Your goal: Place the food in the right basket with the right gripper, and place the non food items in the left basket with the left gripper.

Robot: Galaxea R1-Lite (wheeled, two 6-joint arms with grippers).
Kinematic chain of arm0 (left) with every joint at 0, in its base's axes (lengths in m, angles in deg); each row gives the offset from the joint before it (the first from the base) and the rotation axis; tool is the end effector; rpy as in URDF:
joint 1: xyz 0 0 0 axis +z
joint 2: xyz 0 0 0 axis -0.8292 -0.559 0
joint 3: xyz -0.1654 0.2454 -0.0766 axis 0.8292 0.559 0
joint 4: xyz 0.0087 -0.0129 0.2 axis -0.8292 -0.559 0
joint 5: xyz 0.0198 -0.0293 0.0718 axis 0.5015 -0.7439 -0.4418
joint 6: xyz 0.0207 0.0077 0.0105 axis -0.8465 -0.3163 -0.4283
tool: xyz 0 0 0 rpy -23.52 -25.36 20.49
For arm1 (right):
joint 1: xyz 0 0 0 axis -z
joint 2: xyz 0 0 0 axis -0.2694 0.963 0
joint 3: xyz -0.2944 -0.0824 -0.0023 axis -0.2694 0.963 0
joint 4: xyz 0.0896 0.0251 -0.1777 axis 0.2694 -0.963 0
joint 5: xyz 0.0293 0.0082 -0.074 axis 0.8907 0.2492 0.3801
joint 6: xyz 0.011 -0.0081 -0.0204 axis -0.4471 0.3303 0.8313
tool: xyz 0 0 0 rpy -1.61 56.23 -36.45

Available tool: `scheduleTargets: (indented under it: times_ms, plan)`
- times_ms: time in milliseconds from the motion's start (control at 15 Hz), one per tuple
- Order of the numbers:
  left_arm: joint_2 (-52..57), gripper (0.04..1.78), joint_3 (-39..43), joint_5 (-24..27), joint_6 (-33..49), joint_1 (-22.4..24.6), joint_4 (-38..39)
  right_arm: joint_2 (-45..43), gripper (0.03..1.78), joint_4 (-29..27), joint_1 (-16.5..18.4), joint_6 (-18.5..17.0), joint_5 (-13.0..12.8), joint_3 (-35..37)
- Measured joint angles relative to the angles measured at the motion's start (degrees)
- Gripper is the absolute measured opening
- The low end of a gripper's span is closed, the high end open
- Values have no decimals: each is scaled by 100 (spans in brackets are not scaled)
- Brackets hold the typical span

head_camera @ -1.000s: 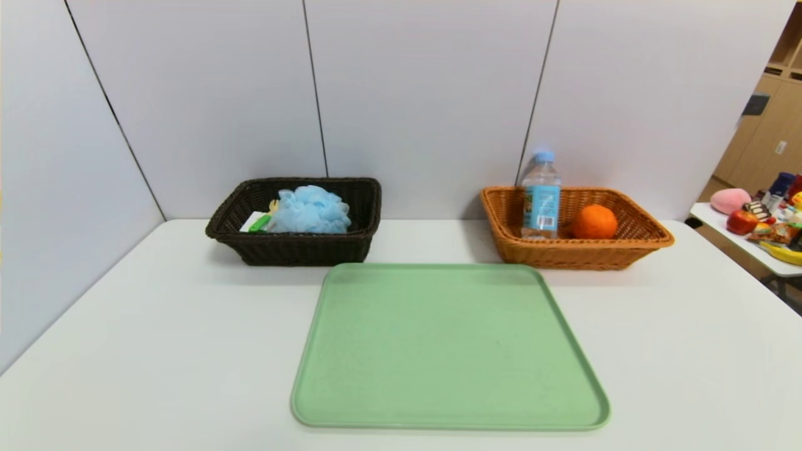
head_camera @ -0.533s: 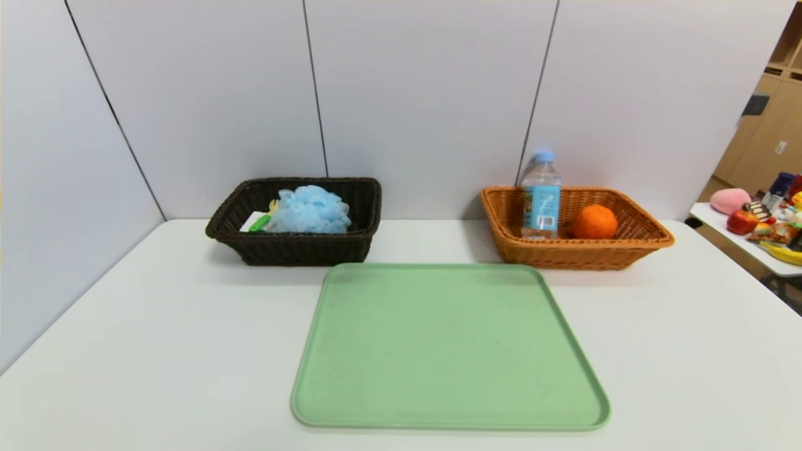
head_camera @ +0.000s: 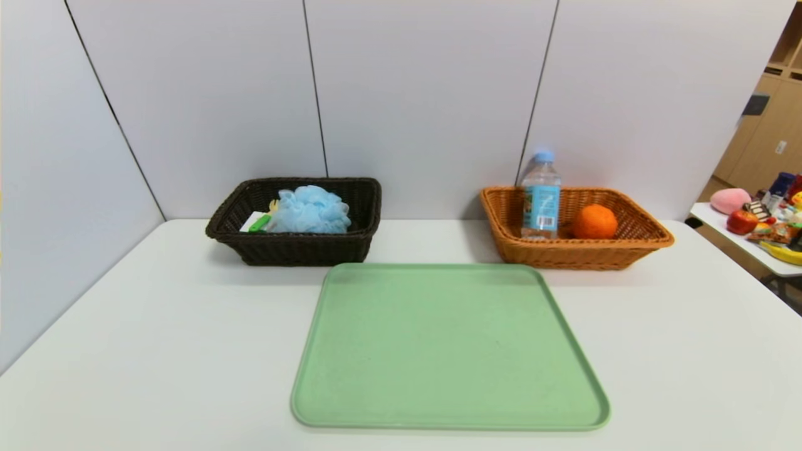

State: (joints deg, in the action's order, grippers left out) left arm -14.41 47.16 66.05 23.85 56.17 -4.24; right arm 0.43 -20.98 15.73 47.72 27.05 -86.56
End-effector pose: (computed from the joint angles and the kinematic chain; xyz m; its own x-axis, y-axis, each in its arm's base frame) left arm -0.0181 -0.0020 0.0773 0.9964 -0.0769 -0.0352 0.0829 0.9701 0.2282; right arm -0.0177 0.0005 0.0763 0.9989 0.0164 -0.0438 -0.0183 0.9989 -0.0423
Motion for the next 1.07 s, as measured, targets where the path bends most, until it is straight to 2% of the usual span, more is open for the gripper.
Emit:
scheduleTargets:
  times_ms: [333, 1067]
  plan:
    - [0, 169, 29, -411, 1231, -6, 11, 2, 171, 33, 0, -199, -104, 16]
    - [-2, 169, 30, -441, 1290, -9, 22, 0, 171, 77, 6, -223, -111, 27]
